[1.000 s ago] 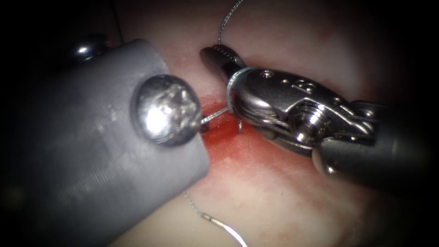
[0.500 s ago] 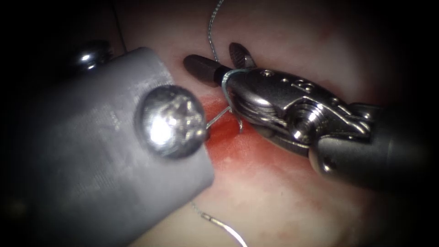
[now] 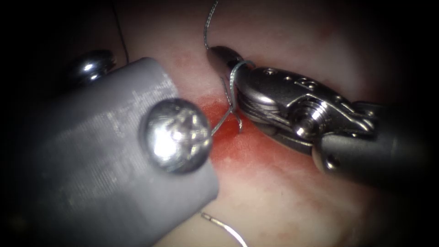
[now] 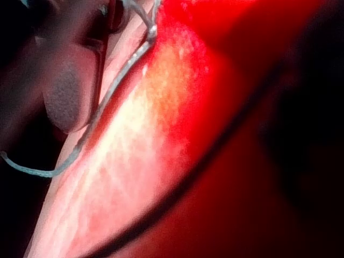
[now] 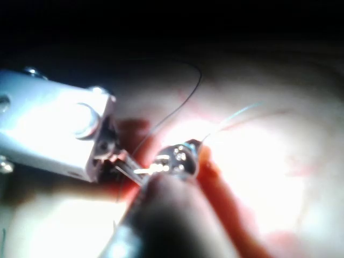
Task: Wound Closure
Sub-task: Grab the suture tail.
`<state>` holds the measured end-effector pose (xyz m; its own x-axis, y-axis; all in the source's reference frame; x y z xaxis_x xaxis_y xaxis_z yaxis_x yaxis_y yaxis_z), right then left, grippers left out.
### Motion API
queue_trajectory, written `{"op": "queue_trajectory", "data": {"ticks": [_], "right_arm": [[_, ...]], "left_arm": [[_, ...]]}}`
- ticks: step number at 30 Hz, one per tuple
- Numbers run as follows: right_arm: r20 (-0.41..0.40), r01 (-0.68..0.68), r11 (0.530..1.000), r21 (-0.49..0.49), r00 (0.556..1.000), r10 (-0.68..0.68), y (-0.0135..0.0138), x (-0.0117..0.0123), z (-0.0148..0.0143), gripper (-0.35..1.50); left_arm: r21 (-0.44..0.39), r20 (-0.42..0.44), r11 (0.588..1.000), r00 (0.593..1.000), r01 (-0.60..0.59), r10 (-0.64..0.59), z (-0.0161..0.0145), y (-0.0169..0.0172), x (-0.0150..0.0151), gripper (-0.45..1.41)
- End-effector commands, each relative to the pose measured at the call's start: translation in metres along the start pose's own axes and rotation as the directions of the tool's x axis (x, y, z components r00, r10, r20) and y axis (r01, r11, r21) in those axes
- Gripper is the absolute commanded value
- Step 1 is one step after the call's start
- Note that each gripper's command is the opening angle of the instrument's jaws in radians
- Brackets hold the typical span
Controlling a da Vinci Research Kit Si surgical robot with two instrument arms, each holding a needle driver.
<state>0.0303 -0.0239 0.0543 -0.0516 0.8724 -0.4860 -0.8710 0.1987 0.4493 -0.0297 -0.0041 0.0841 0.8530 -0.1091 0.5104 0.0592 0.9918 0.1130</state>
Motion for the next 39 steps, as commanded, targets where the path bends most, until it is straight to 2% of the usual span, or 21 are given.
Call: {"op": "queue_trajectory", "data": {"ticks": [1,12,15,17,19,20,25,28,30,32,33,36,39], "right_arm": [[0.0,0.016,1.0,0.009,1.0,-0.016,-0.001,0.0013,0.0001,-0.35],[0.044,0.021,0.999,0.043,0.999,-0.023,0.0005,0.0028,-0.0033,-0.35],[0.055,0.014,0.999,0.053,0.998,-0.017,0.0006,0.0035,-0.0034,-0.35],[0.055,0.009,0.999,0.047,0.998,-0.012,0.0004,0.0039,-0.0031,-0.2],[0.059,0.012,0.999,0.04,0.998,-0.014,0.0001,0.004,-0.0027,0.07],[0.079,0.012,0.999,0.036,0.997,-0.014,-0.0002,0.0041,-0.0023,0.27],[0.176,0.013,0.996,0.084,0.984,-0.028,-0.0014,0.0039,-0.0014,0.46],[0.219,0.098,0.981,0.168,0.966,-0.134,-0.0021,0.0036,-0.001,0.41],[0.26,0.239,0.931,0.276,0.914,-0.312,-0.003,0.0032,-0.0005,0.44],[0.289,0.253,0.919,0.302,0.894,-0.341,-0.0034,0.0029,-0.0003,0.42],[0.309,0.269,0.906,0.328,0.875,-0.372,-0.0037,0.0023,-0.0003,0.26],[0.319,0.292,0.887,0.357,0.855,-0.409,-0.004,0.0013,-0.0004,0.0],[0.293,0.346,0.849,0.398,0.829,-0.476,-0.0045,0.0005,-0.0002,0.26]], "left_arm": [[-0.004,0.0,1.0,1.0,-0.003,0.003,-0.0001,0.0011,-0.0004,-0.45],[0.004,-0.032,1.0,0.999,-0.011,0.011,-0.0008,0.0023,0.0018,-0.45],[0.004,-0.036,1.0,0.999,-0.004,0.004,-0.0007,0.0022,0.0017,-0.45],[0.001,-0.038,1.0,0.999,0.005,-0.005,-0.0006,0.002,0.0015,-0.45],[0.003,-0.038,1.0,0.999,0.021,-0.021,-0.0006,0.0017,0.001,-0.45],[0.01,-0.035,1.0,0.999,0.024,-0.023,-0.0006,0.0015,0.0008,-0.45],[0.026,-0.028,0.999,0.999,0.03,-0.029,-0.0005,0.001,0.0006,-0.45],[0.041,-0.034,0.999,0.999,0.028,-0.026,-0.0002,0.0006,0.0007,-0.45],[0.057,-0.04,0.998,0.999,0.025,-0.023,0.0,0.0003,0.0008,-0.45],[0.063,-0.044,0.998,0.999,0.024,-0.021,0.0001,0.0002,0.0008,-0.45],[0.07,-0.042,0.997,0.999,0.029,-0.026,0.0002,0.0,0.0008,-0.45],[0.074,-0.042,0.996,0.998,0.045,-0.042,0.0003,-0.0002,0.0007,-0.45],[0.08,-0.045,0.995,0.997,0.067,-0.064,0.0002,-0.0006,0.0004,-0.45]]}}
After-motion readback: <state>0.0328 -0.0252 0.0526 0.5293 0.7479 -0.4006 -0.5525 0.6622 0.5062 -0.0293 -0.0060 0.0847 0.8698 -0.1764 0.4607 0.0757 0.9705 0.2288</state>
